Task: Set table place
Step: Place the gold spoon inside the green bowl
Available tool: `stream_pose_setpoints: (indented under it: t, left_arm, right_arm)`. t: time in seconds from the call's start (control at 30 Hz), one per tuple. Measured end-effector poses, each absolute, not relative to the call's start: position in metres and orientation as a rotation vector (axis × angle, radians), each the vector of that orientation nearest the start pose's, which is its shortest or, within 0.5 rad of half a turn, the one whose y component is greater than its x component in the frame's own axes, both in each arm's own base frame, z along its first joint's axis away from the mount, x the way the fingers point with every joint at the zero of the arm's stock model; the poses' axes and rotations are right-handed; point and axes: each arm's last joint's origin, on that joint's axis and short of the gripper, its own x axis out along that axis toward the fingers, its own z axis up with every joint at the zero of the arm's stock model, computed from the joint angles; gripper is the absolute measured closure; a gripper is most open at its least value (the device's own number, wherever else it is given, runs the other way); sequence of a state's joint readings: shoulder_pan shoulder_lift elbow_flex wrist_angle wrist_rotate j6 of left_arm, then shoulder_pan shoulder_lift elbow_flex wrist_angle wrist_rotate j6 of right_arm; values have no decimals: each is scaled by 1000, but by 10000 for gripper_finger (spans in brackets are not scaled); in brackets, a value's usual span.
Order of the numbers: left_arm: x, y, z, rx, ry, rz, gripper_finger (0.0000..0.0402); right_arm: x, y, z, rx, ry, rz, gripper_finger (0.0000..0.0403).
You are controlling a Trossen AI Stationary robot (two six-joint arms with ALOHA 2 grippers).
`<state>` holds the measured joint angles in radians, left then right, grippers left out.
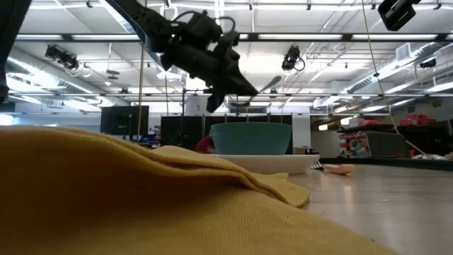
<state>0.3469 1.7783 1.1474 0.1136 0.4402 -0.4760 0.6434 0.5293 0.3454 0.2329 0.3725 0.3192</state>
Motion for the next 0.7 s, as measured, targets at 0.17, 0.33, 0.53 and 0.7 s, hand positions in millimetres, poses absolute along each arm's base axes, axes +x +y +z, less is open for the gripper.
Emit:
stream_pose_setpoints:
  t: [0.17, 0.33, 0.53, 0.7]
  left_arm:
    - [374, 133, 203, -639, 497, -25, 401]
    - [378, 135, 193, -587, 503, -71, 401]
    - [380, 133, 187, -553, 509, -91, 401]
    - [385, 129, 176, -549, 511, -111, 401]
  right_arm:
    - [117, 75, 255, 334, 2, 275, 325]
    - [117, 75, 255, 328, 7, 274, 325]
    - [117, 75, 254, 288, 10, 273, 325]
    - [117, 75, 254, 283, 12, 273, 325]
